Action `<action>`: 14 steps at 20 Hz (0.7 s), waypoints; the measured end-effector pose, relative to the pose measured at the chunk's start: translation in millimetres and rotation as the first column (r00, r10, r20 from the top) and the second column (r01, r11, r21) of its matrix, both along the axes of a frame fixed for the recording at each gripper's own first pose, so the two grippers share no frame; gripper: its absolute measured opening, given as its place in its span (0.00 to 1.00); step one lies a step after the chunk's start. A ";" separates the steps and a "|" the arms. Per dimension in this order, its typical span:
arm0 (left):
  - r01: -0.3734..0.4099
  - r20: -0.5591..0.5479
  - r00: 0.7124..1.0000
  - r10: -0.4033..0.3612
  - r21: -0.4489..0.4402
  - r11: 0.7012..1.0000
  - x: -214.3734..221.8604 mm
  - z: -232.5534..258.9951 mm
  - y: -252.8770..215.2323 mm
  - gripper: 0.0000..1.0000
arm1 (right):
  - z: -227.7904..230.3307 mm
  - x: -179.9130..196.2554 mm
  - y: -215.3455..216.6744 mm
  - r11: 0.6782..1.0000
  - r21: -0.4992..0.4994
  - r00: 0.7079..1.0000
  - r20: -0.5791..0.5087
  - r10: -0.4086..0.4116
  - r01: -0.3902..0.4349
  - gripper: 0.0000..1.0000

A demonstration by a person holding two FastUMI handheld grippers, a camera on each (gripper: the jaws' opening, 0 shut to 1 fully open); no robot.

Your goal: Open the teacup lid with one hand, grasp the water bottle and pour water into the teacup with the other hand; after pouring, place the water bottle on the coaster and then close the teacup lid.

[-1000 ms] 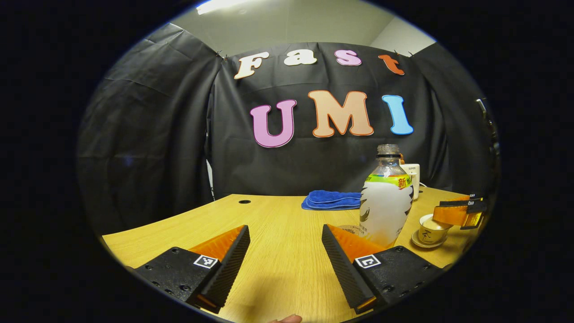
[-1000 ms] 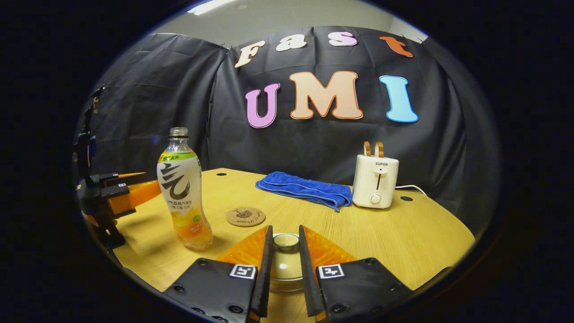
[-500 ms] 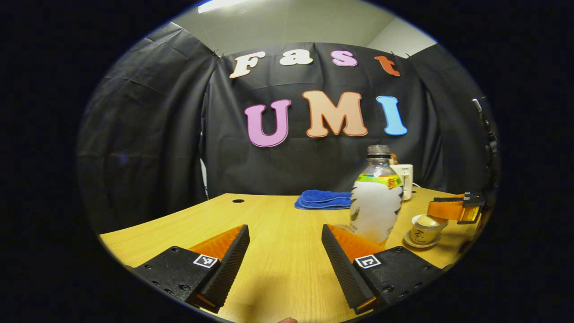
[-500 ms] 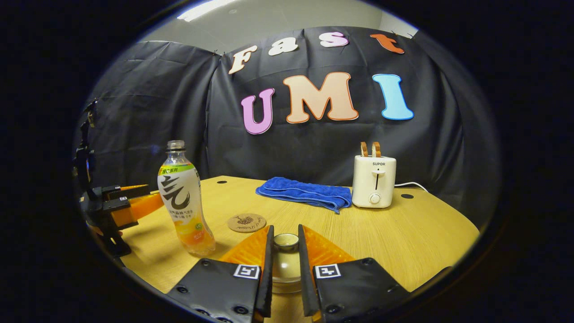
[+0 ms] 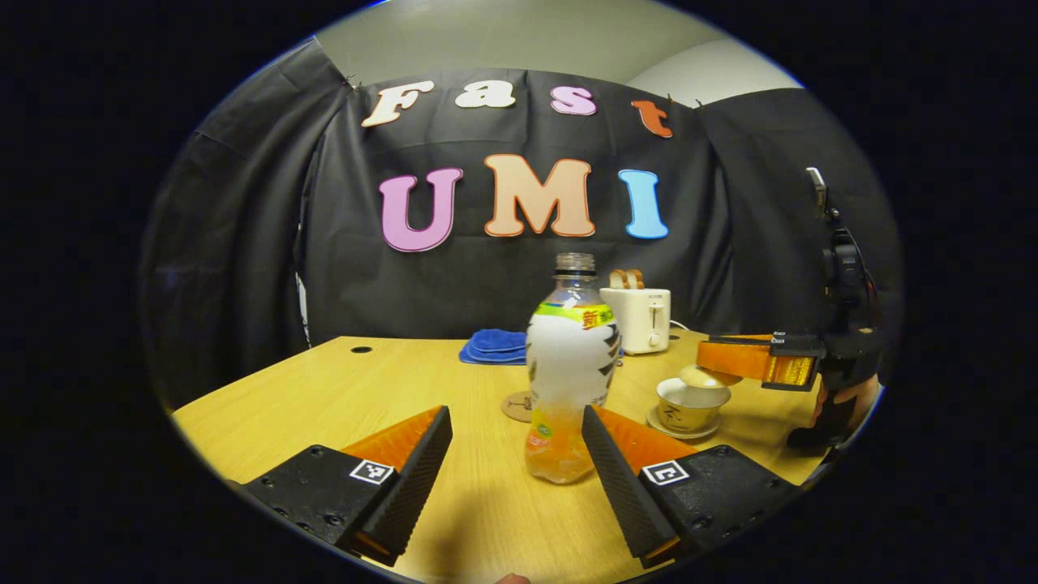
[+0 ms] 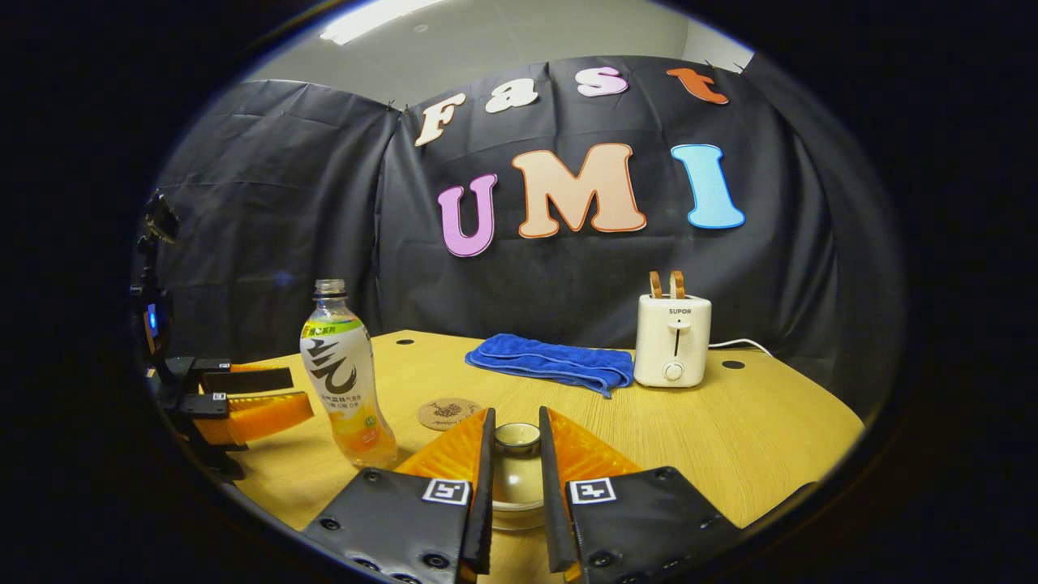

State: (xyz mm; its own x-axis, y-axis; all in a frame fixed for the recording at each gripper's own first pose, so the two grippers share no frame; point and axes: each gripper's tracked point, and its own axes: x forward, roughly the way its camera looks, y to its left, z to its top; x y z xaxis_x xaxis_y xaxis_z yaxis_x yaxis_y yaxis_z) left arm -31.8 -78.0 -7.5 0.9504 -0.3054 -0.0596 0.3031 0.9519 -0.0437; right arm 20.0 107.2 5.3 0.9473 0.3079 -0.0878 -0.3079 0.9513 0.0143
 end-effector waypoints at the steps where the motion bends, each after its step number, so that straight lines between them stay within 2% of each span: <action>1: 0.008 -0.006 1.000 -0.008 0.003 1.000 0.2 -1.0 -3.2 0.95 | 2.4 -0.4 -1.6 1.000 0.008 1.000 0.006 0.001 -0.001 0.30; 9: 0.071 -0.044 0.996 -0.072 -0.017 0.997 12.4 -5.2 -34.7 0.95 | 15.2 -10.0 -29.7 0.998 0.045 0.999 0.016 -0.040 0.039 0.31; 14: 0.093 -0.064 0.994 -0.091 0.018 0.996 23.8 -9.7 -46.7 0.93 | 26.3 -16.9 -44.8 0.996 0.060 0.997 0.033 -0.068 0.066 0.30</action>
